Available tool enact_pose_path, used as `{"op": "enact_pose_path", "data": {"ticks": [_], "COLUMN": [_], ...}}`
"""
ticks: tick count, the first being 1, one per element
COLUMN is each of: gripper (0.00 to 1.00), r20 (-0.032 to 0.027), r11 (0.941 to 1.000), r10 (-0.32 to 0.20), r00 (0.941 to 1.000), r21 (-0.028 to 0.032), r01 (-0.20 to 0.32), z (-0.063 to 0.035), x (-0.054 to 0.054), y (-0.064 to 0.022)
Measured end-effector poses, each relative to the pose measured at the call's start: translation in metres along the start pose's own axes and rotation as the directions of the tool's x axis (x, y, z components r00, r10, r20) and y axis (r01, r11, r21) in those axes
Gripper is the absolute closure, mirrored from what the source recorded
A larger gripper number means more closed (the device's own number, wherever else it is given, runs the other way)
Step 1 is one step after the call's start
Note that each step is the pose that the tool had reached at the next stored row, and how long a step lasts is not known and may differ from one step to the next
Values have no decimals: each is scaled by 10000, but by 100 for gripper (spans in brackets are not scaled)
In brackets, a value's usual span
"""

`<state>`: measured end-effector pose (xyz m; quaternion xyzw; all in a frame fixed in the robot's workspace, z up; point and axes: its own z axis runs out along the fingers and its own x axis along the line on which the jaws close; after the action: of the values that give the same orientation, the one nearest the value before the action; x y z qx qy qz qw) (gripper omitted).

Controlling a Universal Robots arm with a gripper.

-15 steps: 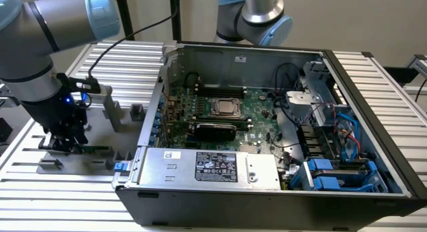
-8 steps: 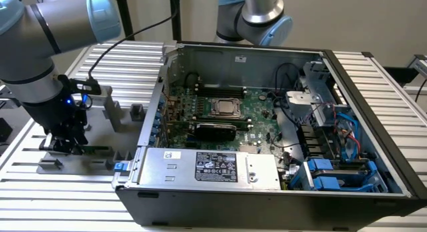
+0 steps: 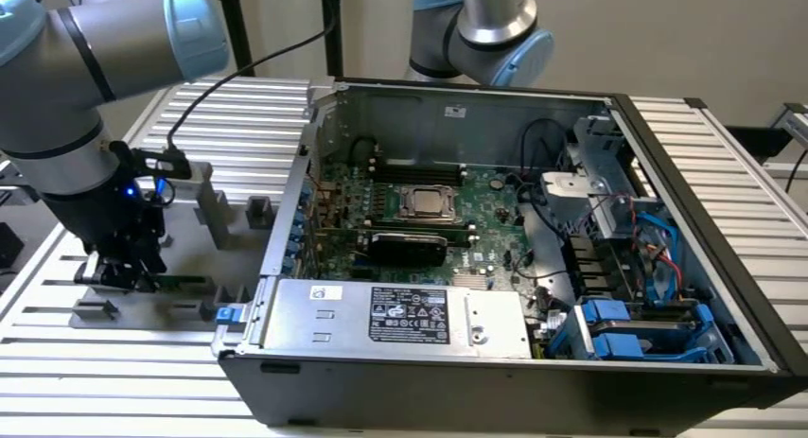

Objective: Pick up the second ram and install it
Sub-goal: 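Pick up the second ram and move it above second insertion slot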

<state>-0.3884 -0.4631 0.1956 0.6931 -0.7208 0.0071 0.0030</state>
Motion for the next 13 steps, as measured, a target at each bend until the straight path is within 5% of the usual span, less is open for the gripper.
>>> {"op": "enact_pose_path", "data": {"ticks": [13], "gripper": [64], "r20": [0], "r11": [10000], "r10": [-72], "r00": [10000], "r21": [1], "r01": [72], "z": [1], "x": [-5], "y": [-55]}}
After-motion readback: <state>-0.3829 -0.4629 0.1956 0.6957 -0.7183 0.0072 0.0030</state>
